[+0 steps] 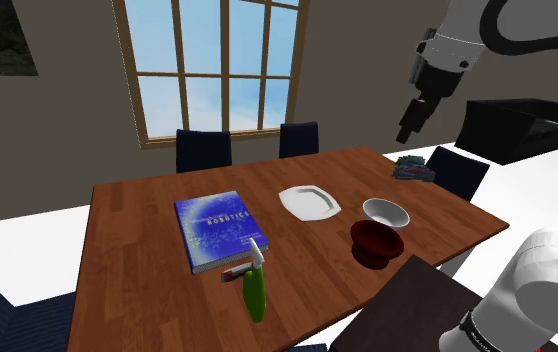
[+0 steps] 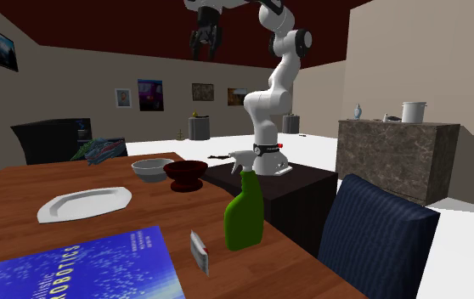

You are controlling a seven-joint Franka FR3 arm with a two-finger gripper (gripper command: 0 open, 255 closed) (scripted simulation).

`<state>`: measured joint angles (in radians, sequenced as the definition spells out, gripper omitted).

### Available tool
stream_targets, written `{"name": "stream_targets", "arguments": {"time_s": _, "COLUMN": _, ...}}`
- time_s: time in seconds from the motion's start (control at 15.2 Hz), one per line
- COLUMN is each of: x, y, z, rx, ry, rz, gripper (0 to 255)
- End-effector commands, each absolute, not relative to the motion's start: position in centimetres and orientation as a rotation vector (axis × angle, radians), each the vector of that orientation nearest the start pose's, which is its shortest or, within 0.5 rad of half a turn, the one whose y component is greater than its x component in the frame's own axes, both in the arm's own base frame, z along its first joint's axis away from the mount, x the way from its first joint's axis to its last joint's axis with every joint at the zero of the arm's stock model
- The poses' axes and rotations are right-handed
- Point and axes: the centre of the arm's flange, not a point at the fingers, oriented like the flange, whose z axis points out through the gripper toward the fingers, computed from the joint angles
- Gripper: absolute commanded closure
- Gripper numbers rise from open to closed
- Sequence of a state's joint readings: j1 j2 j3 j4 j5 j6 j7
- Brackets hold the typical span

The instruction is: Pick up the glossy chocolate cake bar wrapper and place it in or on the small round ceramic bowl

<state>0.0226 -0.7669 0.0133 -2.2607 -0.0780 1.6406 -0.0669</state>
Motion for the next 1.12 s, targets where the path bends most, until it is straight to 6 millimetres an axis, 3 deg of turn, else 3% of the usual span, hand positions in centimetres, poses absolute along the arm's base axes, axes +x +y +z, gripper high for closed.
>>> {"name": "stream_targets", "arguments": {"time_s": 0.0, "x": 31.9, "y": 0.5, "z": 63.7, "rx": -3.219, "ry": -0.16, "rz": -0.234, "gripper": 0}}
{"name": "stream_targets", "arguments": {"time_s": 0.53, "x": 39.5, "y": 3.6, "z": 56.9, "rx": -3.18, "ry": -0.501, "rz": -0.197, "gripper": 0}}
{"name": "stream_targets", "arguments": {"time_s": 1.06, "x": 46.0, "y": 8.0, "z": 49.8, "rx": -3.104, "ry": -0.835, "rz": -0.157, "gripper": 0}}
